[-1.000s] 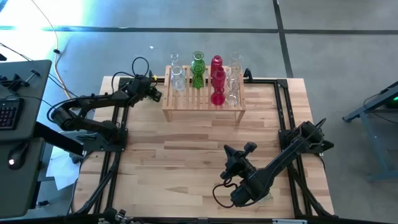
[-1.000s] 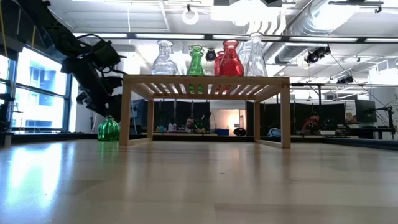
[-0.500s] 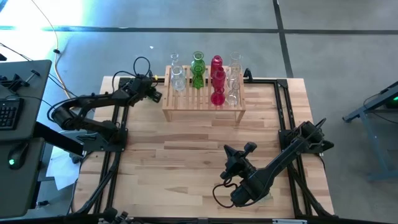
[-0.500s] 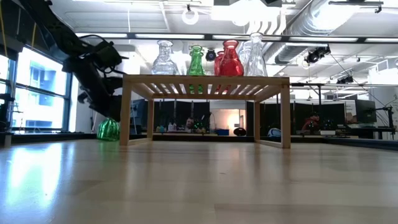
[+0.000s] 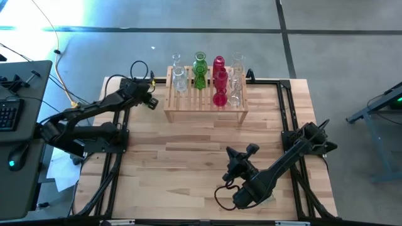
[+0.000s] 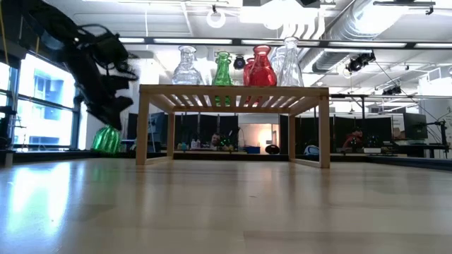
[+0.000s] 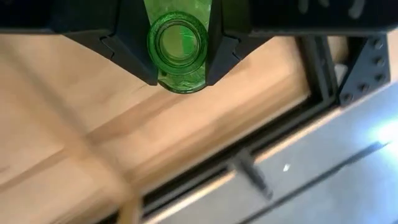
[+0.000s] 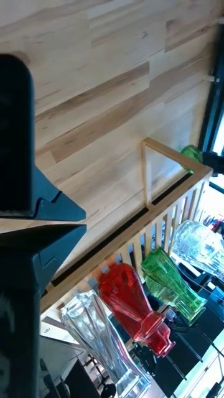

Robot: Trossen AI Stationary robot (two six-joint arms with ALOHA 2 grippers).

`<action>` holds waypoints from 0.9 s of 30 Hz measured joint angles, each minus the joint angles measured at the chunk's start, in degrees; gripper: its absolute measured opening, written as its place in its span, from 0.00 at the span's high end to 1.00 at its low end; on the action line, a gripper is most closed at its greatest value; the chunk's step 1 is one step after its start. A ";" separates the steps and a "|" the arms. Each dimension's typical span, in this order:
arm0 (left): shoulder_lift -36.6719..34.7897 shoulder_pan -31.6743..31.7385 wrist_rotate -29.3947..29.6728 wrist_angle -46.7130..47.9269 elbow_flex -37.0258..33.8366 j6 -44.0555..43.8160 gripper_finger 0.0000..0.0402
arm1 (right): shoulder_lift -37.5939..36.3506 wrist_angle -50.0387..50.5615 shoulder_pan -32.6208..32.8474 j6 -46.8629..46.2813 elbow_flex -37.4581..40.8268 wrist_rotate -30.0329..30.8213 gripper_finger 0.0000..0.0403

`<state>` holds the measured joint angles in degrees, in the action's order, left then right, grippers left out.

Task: Sort vases onto shelf
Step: Put the green vase on the shelf aligned with the other green vases

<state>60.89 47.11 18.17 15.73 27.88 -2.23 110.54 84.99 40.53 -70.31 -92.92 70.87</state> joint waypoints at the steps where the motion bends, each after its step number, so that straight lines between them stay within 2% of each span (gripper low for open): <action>1: -1.53 -1.06 -0.03 0.22 0.00 -0.32 0.75 | 0.00 0.02 0.00 0.27 0.00 -0.47 1.00; 6: -8.54 -6.46 0.17 2.20 0.00 -2.64 0.75 | 0.00 0.02 0.25 0.63 -0.02 -3.35 1.00; 13: -16.82 -12.79 2.19 7.63 1.93 -6.15 0.75 | -0.55 -1.22 1.66 2.23 -0.04 -3.58 1.00; 20: -21.19 -18.31 9.83 15.65 8.68 -7.36 0.75 | -1.53 -1.94 2.93 2.26 -0.09 -3.58 1.00; 24: -22.40 -21.28 9.90 17.86 12.30 -7.74 0.75 | -1.55 -1.95 3.14 2.39 -0.09 -3.68 1.00; 27: -22.61 -24.14 7.02 17.84 14.74 -8.16 0.75 | -1.55 -2.01 3.13 2.41 -0.09 -3.93 1.00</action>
<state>38.28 22.97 25.19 33.57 42.62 -10.40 108.99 82.98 43.66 -67.90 -93.01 66.94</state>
